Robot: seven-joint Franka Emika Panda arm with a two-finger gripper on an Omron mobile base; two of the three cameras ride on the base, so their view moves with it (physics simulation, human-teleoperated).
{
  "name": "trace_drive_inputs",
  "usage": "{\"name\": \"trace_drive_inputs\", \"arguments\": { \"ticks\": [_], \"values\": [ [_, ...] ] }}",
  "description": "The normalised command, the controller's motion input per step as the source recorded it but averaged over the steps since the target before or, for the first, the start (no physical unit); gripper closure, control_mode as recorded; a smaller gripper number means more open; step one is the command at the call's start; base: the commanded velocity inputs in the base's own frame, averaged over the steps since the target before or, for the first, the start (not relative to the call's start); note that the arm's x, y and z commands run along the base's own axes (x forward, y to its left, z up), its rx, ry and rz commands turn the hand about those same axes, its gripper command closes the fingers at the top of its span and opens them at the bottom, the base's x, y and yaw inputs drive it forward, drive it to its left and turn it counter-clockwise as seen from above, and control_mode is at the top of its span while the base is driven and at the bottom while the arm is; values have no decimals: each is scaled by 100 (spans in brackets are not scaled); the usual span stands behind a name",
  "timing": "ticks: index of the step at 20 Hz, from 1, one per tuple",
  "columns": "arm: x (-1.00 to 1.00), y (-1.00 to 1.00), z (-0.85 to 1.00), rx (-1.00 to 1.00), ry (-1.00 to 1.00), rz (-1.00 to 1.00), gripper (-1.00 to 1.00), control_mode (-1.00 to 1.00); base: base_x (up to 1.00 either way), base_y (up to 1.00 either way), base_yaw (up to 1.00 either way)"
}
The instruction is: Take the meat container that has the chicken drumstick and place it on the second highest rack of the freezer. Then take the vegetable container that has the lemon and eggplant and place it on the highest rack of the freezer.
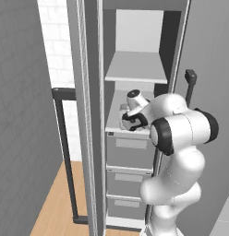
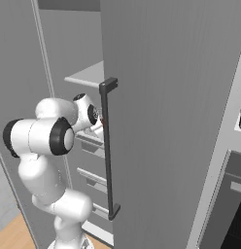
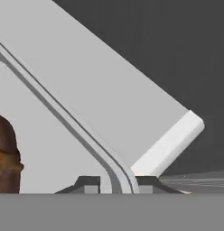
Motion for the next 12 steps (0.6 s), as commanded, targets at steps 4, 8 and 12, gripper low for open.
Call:
{"name": "trace_drive_inputs", "arguments": {
  "ticks": [4,8,12],
  "values": [
    [63,-5,-17,0,0,-2,100,-100,0,0,0],
    [49,-1,-21,0,0,-6,-100,-100,0,0,0],
    [35,0,-20,0,-1,-5,-100,-100,0,0,0]
  ]
}}
